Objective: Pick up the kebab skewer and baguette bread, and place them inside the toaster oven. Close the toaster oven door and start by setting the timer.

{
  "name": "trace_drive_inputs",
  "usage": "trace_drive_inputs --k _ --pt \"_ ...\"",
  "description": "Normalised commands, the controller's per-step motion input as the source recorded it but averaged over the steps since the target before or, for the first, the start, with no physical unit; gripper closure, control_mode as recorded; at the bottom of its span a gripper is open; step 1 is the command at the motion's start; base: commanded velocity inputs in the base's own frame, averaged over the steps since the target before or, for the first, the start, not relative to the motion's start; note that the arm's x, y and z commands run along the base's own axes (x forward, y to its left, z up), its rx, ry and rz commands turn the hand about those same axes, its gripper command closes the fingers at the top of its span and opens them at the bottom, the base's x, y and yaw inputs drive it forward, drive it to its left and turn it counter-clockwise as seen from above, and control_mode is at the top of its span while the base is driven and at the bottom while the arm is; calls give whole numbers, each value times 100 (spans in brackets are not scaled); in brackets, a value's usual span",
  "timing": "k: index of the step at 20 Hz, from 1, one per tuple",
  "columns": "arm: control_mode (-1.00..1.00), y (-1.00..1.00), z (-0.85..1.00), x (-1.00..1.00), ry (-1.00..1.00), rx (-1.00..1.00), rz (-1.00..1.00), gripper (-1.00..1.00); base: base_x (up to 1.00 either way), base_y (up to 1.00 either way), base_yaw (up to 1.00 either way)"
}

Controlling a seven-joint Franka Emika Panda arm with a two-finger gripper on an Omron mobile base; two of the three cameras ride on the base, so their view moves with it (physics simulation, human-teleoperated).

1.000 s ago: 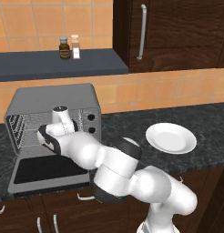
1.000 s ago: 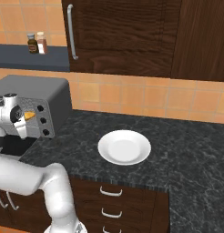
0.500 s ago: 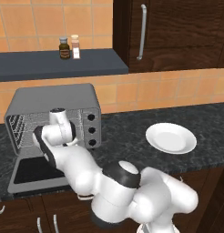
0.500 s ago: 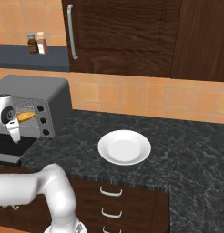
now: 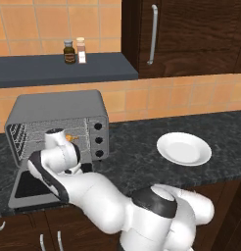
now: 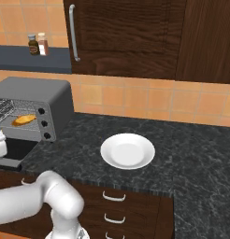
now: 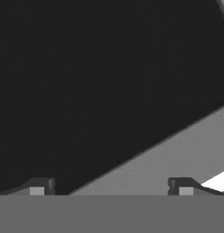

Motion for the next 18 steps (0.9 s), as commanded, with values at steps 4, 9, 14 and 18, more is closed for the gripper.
trace_drive_inputs --k 4,9,14,18 --pt "-100 20 0 -68 7 0 54 -100 0 0 0" --pt "-100 26 -37 -30 6 0 35 -100 0 0 0" --pt "-100 12 -67 -3 0 2 9 -100 0 0 0" --pt "-100 1 -35 -52 0 5 0 -100 0 0 0"
